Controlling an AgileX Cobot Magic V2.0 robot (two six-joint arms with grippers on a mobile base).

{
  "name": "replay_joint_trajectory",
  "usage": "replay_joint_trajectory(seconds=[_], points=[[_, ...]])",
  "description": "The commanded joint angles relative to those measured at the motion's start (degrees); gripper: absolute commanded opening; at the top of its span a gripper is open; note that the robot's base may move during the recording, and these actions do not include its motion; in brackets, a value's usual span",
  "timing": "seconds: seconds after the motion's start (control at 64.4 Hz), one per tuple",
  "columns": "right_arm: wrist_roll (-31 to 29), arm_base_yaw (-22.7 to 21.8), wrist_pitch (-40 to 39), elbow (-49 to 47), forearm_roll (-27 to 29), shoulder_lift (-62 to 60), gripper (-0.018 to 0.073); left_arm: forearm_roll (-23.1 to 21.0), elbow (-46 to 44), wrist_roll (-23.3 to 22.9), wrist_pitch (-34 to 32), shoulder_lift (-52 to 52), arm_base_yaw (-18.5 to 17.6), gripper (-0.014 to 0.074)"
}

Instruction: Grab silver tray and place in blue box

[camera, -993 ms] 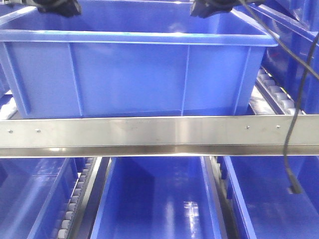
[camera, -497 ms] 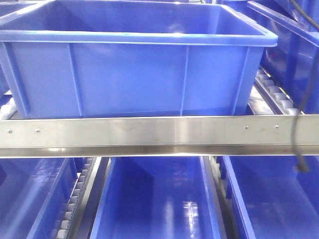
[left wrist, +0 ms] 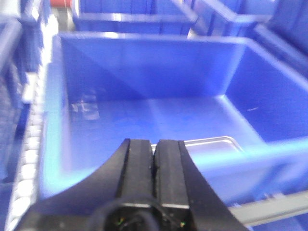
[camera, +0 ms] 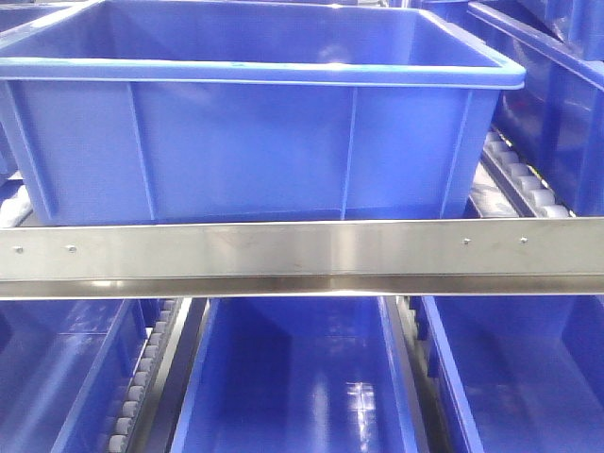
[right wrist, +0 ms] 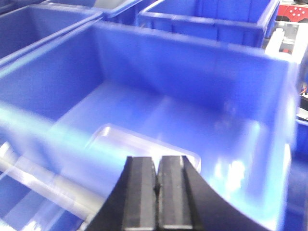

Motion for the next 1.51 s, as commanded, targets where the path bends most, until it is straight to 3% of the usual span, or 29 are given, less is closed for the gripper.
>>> replay_joint_trajectory(seconds=[0.0, 0.202, 0.403, 1.071, 1.148, 1.304, 1.35, 1.412, 1.49], points=[[-0.3, -0.3, -4.8, 3.6, -0.2, -7.5, 0.005, 0.0, 2.7, -0.3, -3.8, -7.5, 0.2, -0.0102], [-0.3, -0.3, -3.2, 15.2, -0.2, -24.0, 0.005, 0.0, 11.8, -0.3, -4.0, -23.5, 0.2, -0.0104], [-0.3, -0.3, -3.5, 20.6, -0.2, -34.2, 0.005, 0.0, 16.5, -0.3, -4.1, -32.0, 0.2, -0.0104], [-0.3, -0.3, -3.1, 22.9, 0.0, -35.4, 0.005, 0.0, 17.1, -0.3, -4.3, -32.5, 0.2, -0.0104], [-5.2, -0.6, -1.6, 24.8, 7.0, -35.5, 0.005, 0.0, 17.1, -0.3, -4.3, -32.5, 0.2, -0.0104], [-35.8, -6.5, -5.4, 31.1, 29.1, -38.8, 0.005, 0.0, 17.1, -0.3, -4.3, -32.5, 0.2, -0.0104], [-39.3, -8.5, -5.5, 32.8, 33.6, -40.6, 0.005, 0.0, 17.1, -0.3, -4.3, -32.5, 0.2, -0.0104], [-39.3, -11.4, -5.0, 35.2, 37.8, -44.2, 0.005, 0.0, 17.1, -0.3, -4.3, -32.5, 0.2, -0.0104], [-39.3, -14.7, -4.2, 37.2, 37.8, -48.5, 0.005, 0.0, 17.1, -0.3, -4.3, -32.5, 0.2, -0.0104]])
